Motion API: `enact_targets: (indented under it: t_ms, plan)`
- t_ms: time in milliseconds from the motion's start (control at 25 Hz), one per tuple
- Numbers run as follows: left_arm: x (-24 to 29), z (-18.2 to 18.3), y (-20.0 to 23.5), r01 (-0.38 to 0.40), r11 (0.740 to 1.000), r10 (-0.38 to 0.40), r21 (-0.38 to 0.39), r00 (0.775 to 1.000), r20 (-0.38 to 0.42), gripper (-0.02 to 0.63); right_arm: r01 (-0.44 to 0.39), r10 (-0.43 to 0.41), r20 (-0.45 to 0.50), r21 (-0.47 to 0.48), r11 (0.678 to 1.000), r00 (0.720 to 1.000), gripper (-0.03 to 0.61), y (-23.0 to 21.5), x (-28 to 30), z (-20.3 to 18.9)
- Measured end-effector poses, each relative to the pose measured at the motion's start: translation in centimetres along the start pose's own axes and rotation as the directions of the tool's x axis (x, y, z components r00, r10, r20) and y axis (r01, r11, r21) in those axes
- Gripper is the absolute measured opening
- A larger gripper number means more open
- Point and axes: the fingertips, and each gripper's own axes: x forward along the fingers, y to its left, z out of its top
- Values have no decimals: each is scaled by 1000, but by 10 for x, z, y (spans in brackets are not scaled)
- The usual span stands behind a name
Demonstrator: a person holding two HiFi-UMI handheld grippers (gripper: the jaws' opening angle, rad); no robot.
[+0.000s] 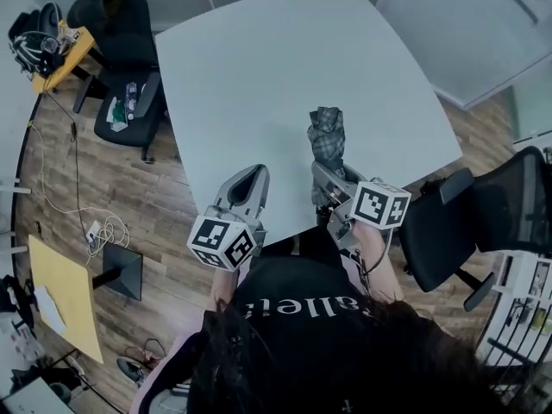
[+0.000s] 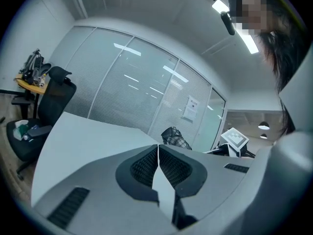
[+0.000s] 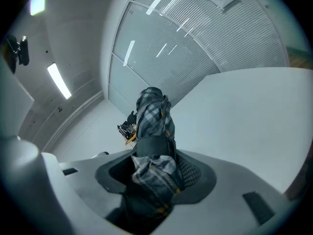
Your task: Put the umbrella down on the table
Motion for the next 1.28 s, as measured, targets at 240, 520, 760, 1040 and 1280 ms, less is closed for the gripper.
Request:
enact_targets:
  t_ms: [240,520,760,1040,1280]
  plan:
    - [20,1,18,-108,994,109,-24,993,51,26,-36,26,-141,-72,997,990,221,-34,48,11]
    - [22,11,30,-212,976,216,-46,972,94,26,-40,-4,-273,-157,987,962,221,-67,96,26]
    - [14,13,41,-300,952,306,-66,945,112,26,-43,-57,-377,-252,967,924,221,-97,148,35]
    - [4,16,55,-370,925,378,-83,918,118,26,-34,-148,-463,-362,932,874,221,-130,214,35]
    - [-3,18,59,-402,911,411,-92,904,119,26,-17,-256,-501,-478,878,827,221,-157,249,30]
